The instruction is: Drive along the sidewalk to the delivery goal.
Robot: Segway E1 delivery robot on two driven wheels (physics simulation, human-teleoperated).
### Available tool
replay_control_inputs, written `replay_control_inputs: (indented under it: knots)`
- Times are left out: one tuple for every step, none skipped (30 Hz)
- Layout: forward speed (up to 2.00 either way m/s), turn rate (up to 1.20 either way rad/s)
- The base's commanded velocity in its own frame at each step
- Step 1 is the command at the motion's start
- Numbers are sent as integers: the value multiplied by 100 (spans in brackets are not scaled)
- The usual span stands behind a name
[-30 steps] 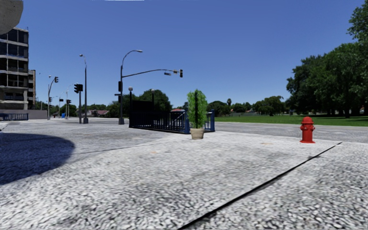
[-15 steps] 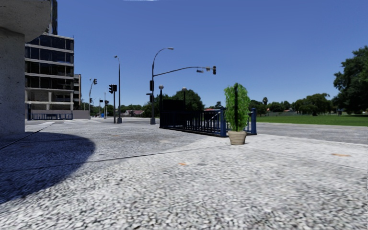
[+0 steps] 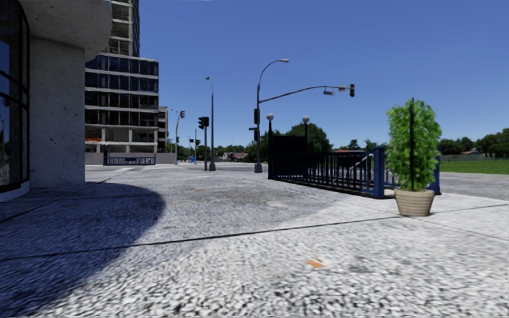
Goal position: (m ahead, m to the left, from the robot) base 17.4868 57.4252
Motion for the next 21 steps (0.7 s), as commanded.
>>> replay_control_inputs:
  knots:
    - [200, 48]
    - [200, 48]
    - [200, 48]
    - [200, 48]
    - [200, 48]
    - [200, 48]
    - [200, 48]
    - [200, 48]
    - [200, 48]
    - [200, 48]
    - [200, 48]
    - [200, 48]
    - [200, 48]
    - [200, 48]
    - [200, 48]
    - [200, 48]
    - [200, 46]
    - [200, 39]
    - [200, 39]
    - [200, 37]
    - [200, 36]
